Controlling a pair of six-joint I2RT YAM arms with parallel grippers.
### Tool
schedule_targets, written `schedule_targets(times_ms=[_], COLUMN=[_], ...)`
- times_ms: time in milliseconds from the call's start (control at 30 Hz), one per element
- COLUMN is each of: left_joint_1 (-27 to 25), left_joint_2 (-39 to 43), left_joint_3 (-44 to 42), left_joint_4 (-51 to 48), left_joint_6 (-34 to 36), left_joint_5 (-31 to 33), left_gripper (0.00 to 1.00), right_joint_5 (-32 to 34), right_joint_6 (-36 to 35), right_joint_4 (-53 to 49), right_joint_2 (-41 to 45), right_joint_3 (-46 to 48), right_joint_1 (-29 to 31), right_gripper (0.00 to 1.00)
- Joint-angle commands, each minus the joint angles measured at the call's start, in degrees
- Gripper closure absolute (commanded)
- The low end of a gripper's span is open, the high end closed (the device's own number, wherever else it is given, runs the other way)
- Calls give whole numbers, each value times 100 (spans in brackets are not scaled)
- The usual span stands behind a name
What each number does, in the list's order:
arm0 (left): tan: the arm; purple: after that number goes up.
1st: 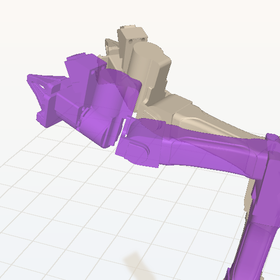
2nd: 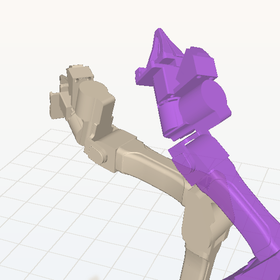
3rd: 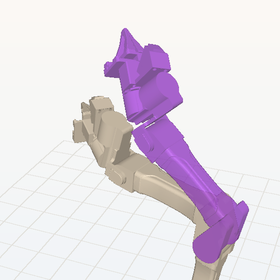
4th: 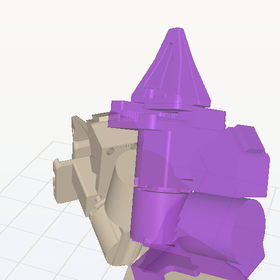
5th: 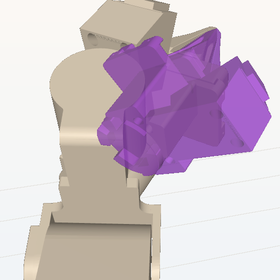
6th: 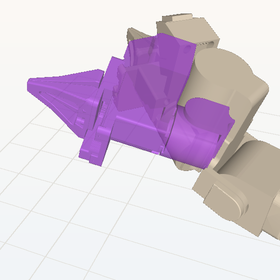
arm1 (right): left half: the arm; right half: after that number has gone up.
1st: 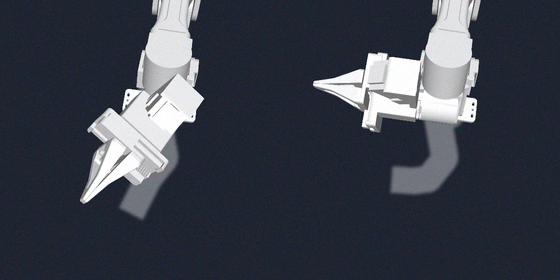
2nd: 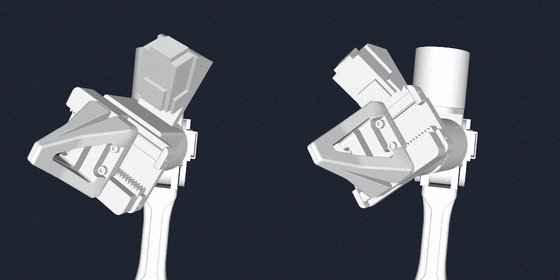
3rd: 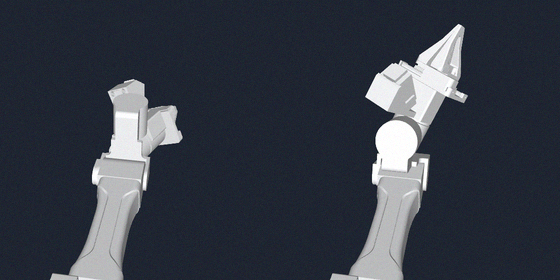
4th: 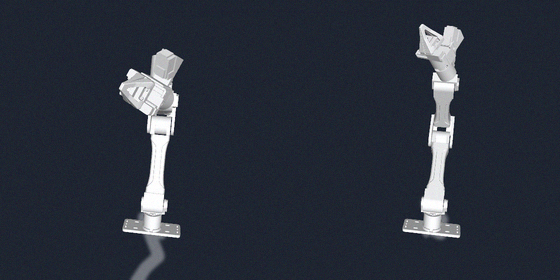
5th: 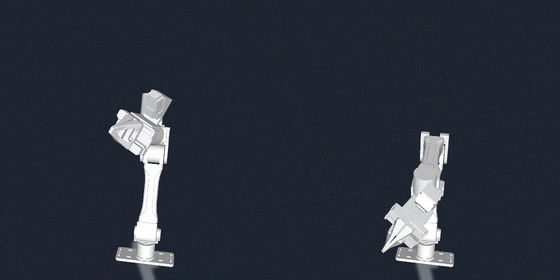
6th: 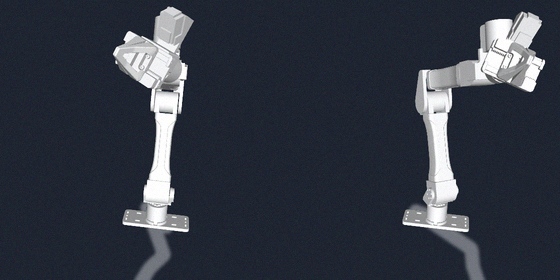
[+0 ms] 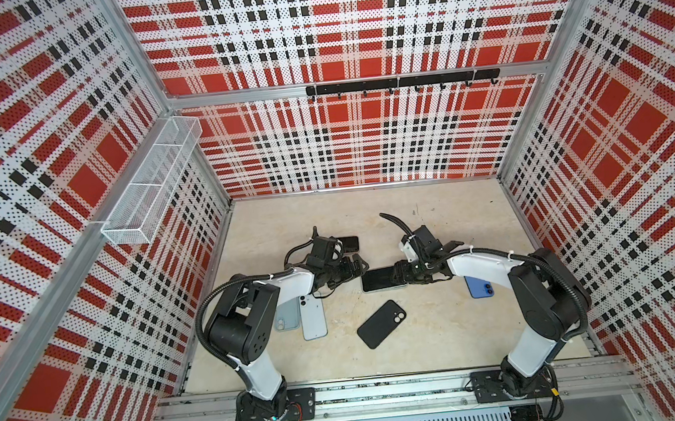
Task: Put the phone into the phone case
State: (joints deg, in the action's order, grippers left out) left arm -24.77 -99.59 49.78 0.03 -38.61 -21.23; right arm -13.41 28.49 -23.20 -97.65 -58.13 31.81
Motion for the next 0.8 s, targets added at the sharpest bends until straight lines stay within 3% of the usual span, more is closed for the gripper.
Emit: schedule_targets(times_ms=[0,233,533,767], left_joint_1=[-20,-93,-440,-642], left_joint_2=[97,159,-116,-509], left_joint_3=[-35,-131,-50,304], left_joint_4=[-590,-618,-495,-1058], left_joint_6=[96,39,-171,26], left_joint_5=[233,209,223,870], left_gripper=[4,10,26,42], right_joint_5=[526,864,806,743], right_joint_6=[-190,-257,-237,-216], right_joint_4=[-418,-545,-205,-38], right_joint_2=[276,384,-321,-566], right_joint_3=[-250,-271,-391,-348], right_joint_1=[47,38,42,41], right_gripper=[36,37,48,51])
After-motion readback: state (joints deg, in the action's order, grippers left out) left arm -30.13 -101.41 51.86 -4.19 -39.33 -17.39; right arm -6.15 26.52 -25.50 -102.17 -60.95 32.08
